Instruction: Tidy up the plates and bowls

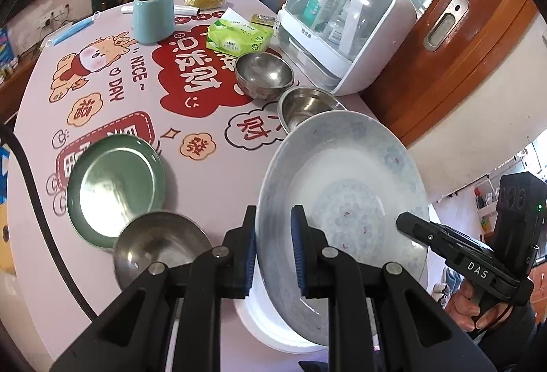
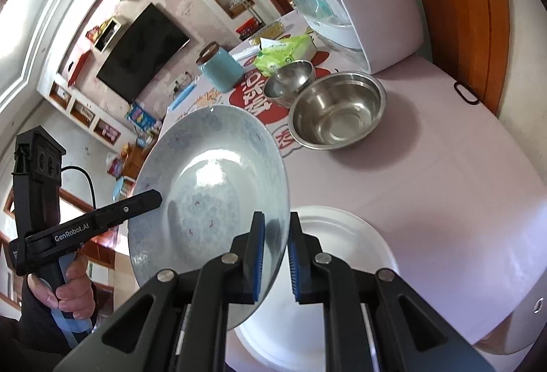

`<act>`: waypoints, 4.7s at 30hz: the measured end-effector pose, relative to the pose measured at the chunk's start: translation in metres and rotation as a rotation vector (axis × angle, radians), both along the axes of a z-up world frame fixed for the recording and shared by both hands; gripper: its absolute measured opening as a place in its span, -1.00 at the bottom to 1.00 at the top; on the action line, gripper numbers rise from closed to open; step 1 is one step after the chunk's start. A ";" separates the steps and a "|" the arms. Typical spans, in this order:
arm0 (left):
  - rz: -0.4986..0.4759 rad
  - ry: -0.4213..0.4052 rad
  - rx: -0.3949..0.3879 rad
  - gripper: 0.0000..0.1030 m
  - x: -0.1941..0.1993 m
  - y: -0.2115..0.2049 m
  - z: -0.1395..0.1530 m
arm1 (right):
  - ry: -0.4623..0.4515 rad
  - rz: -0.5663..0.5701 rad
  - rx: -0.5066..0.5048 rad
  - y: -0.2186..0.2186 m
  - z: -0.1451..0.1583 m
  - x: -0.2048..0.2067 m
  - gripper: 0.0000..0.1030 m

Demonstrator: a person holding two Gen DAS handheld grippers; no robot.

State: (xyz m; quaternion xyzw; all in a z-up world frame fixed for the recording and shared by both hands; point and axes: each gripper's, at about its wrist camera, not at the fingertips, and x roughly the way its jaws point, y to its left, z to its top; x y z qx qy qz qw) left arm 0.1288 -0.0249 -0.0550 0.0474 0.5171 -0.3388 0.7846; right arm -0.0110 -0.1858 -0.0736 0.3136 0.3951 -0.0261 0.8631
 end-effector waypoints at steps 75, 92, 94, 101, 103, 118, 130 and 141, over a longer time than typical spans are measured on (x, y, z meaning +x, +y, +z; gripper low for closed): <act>0.584 0.208 0.059 -0.64 -0.081 0.010 -0.161 | 0.297 0.656 -0.096 -0.011 -0.114 0.039 -0.75; 0.586 0.190 0.045 -0.52 -0.087 0.015 -0.160 | 0.300 0.697 -0.160 -0.004 -0.111 0.043 -0.71; 0.585 0.194 0.056 -0.47 -0.085 0.013 -0.160 | 0.304 0.708 -0.183 0.001 -0.111 0.043 -0.68; 0.567 0.214 0.065 -0.31 -0.081 0.007 -0.159 | 0.306 0.745 -0.270 0.015 -0.107 0.039 -0.45; 0.562 0.219 0.071 -0.23 -0.080 0.005 -0.158 | 0.291 0.740 -0.290 0.015 -0.104 0.038 -0.35; 0.449 0.175 0.106 0.41 -0.101 -0.001 -0.134 | 0.211 0.596 -0.283 0.010 -0.085 0.027 0.07; 0.439 0.159 0.100 0.53 -0.128 0.026 -0.118 | 0.160 0.474 -0.239 0.008 -0.075 0.003 0.07; 0.526 0.118 0.067 0.53 -0.129 0.076 -0.087 | 0.071 0.458 -0.172 0.026 -0.065 0.002 0.07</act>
